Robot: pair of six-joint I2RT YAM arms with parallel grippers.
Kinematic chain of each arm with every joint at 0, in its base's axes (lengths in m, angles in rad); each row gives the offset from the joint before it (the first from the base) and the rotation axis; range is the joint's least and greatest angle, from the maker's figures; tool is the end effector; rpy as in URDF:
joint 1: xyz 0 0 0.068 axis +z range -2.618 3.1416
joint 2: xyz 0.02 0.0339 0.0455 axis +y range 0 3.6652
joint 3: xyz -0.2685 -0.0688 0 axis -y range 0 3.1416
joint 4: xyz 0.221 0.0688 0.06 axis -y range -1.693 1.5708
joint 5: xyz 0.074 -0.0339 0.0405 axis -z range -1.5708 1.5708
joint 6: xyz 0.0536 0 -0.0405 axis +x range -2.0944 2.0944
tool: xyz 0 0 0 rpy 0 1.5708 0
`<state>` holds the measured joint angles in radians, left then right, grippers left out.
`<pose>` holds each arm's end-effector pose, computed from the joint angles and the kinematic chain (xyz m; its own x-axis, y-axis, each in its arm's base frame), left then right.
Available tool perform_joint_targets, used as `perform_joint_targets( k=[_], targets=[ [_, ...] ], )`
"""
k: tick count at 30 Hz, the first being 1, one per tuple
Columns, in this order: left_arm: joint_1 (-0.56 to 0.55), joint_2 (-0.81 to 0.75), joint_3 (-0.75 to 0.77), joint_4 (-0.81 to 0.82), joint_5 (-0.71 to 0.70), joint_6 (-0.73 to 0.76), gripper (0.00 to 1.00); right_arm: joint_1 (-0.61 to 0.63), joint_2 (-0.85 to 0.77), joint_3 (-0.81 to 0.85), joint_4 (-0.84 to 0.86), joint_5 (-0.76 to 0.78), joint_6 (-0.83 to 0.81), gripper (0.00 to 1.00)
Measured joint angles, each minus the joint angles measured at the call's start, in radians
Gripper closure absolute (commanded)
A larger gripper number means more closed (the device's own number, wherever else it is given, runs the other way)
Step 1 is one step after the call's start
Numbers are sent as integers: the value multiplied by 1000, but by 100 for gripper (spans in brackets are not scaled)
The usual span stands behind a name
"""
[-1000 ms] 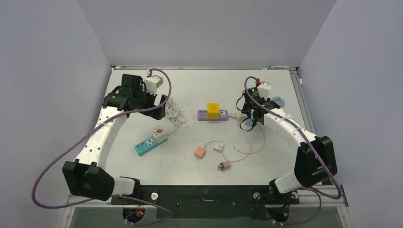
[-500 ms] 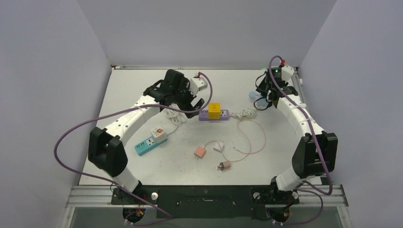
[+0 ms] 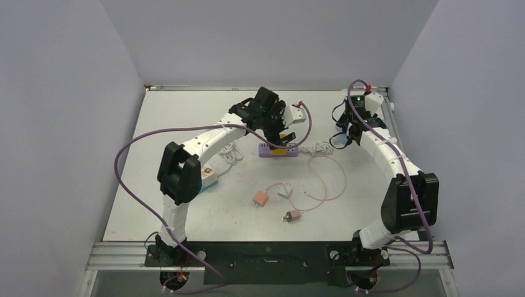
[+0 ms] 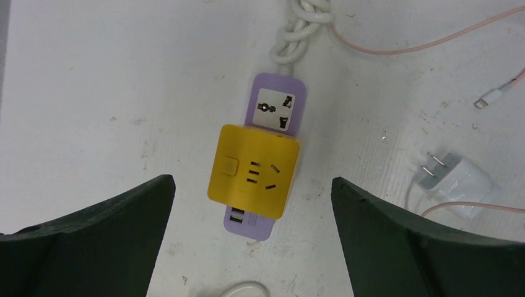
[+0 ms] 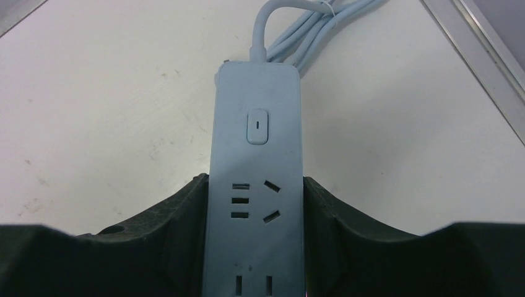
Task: Insert the plug
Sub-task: Move the socket to the center of the board.
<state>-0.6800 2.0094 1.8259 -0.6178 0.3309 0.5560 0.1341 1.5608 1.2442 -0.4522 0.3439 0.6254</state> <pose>0.3382 -0.2959 0.2857 -0.0677 0.6967 -0.7141 0.9492 0.2655 0.1690 0.3349 0.0269 0.2837 -0.4917 0.4898 -0.7199 0.4960 0.8371 0.2307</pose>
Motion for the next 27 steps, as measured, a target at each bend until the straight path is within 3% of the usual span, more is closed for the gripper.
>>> perform_joint_targets(
  k=[14, 22, 24, 27],
  targets=[
    [-23, 161, 45, -27, 5, 103, 3, -27, -252, -257, -43, -35, 20, 95],
    [-7, 209, 67, -19, -13, 115, 62, 25, -252, -293, -56, -52, 45, 95],
    [3, 211, 73, -18, -16, 112, 68, 30, -248, -293, -56, -55, 46, 95],
    [23, 211, 72, -18, -17, 104, 69, 30, -237, -293, -56, -62, 48, 95]
  ],
)
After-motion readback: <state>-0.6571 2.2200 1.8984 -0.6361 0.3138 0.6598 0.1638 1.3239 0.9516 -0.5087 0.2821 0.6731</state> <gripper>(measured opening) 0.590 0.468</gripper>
